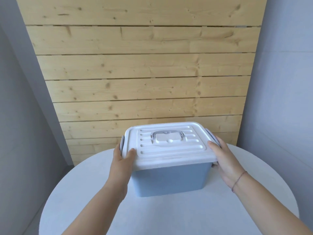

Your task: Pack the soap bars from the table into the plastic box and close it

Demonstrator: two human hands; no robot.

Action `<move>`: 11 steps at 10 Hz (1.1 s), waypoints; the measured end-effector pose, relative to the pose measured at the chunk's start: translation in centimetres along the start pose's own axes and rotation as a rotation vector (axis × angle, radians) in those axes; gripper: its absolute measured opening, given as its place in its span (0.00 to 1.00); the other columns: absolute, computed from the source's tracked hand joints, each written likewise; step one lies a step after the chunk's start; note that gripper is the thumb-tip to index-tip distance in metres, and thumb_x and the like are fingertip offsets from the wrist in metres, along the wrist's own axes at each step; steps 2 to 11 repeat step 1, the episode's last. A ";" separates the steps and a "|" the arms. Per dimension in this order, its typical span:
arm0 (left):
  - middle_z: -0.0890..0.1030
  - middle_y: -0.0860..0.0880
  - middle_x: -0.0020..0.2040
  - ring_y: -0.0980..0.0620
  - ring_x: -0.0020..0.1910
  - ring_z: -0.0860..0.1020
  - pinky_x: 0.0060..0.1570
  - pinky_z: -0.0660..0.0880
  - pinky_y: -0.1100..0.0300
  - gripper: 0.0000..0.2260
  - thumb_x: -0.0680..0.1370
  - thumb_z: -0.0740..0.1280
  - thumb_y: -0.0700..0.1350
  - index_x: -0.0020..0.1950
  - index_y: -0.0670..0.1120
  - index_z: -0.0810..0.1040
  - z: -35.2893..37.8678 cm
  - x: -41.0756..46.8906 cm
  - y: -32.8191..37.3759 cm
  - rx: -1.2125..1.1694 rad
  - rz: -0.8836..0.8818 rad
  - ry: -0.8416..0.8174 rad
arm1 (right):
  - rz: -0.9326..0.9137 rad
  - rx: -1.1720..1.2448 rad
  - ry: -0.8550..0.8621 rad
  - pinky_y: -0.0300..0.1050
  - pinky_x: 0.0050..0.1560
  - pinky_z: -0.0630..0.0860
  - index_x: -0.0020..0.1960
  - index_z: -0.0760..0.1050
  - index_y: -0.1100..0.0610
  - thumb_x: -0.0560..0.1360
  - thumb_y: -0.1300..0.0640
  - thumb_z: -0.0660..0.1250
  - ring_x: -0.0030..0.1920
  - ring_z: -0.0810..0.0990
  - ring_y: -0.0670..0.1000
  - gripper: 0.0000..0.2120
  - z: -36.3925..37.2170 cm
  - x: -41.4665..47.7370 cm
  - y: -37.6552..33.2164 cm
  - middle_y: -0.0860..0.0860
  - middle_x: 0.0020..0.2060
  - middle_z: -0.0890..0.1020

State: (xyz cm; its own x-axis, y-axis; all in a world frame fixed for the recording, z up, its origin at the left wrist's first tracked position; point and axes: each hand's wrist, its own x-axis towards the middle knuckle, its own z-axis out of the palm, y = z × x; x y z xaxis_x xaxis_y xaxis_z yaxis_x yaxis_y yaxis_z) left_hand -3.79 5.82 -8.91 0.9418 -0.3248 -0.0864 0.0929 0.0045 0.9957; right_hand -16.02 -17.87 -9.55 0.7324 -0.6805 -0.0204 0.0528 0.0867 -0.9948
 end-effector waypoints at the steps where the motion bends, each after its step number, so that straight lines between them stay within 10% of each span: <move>1: 0.76 0.61 0.62 0.56 0.61 0.76 0.64 0.70 0.52 0.18 0.77 0.61 0.52 0.66 0.64 0.67 -0.9 -0.1 -0.3 0.063 0.008 -0.021 | -0.033 -0.003 0.026 0.50 0.53 0.75 0.58 0.75 0.39 0.77 0.50 0.61 0.55 0.81 0.48 0.12 -1.5 0.0 1.2 0.43 0.54 0.83; 11: 0.76 0.61 0.62 0.56 0.61 0.76 0.64 0.70 0.52 0.18 0.77 0.61 0.52 0.66 0.64 0.67 -0.9 -0.1 -0.3 0.063 0.008 -0.021 | -0.033 -0.003 0.026 0.50 0.53 0.75 0.58 0.75 0.39 0.77 0.50 0.61 0.55 0.81 0.48 0.12 -1.5 0.0 1.2 0.43 0.54 0.83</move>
